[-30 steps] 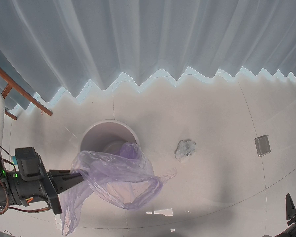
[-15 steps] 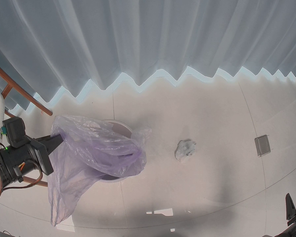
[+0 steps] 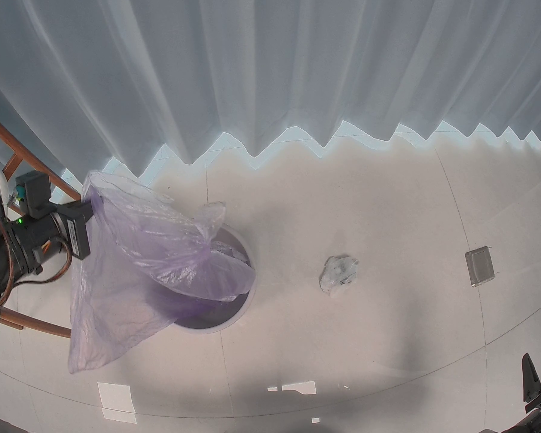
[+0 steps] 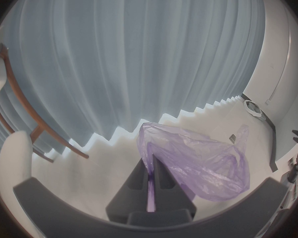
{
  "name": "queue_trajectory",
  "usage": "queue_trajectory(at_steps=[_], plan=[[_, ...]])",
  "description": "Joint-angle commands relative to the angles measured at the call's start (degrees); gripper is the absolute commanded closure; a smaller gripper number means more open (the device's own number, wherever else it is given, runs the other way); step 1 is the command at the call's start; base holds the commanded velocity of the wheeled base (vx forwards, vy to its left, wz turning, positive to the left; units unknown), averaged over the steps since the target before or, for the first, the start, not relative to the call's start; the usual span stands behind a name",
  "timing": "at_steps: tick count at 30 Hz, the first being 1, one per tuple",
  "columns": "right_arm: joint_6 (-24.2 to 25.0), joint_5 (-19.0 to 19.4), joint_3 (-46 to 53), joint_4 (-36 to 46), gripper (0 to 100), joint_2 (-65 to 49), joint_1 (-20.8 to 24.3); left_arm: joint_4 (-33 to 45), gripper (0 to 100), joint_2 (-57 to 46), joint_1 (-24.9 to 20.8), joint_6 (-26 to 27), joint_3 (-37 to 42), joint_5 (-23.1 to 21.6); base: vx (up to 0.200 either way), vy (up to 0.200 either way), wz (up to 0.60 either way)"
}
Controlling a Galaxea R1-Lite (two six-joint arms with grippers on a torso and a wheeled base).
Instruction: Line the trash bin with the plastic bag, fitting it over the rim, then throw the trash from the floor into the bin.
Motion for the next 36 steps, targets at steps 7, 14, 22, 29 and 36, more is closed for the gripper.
queue_trajectory(at_steps=[7, 14, 22, 29, 36], plan=[[-0.07, 0.01, 1.01, -0.02, 0, -0.05, 0.02, -1.21, 100, 4.41, 2.78, 1.01, -0.72, 0.25, 0.000, 0.000, 0.00], [-0.07, 0.01, 1.01, -0.02, 0, 0.04, 0.11, -2.35, 100, 4.94, 3.66, 1.01, 0.07, 0.07, 0.000, 0.000, 0.00], [-0.07, 0.01, 1.01, -0.02, 0, 0.13, 0.11, -2.71, 100, 6.96, 2.26, 1.18, -0.19, -0.19, 0.000, 0.000, 0.00], [-0.07, -0.08, 1.01, -0.02, 0, 0.13, 0.11, -4.38, 100, 10.21, 0.85, 2.24, -0.45, -0.19, 0.000, 0.000, 0.00], [-0.07, 0.01, 1.01, -0.02, 0, 0.13, 0.11, -5.26, 100, 13.29, 1.29, 2.15, -1.42, 0.33, 0.000, 0.000, 0.00]])
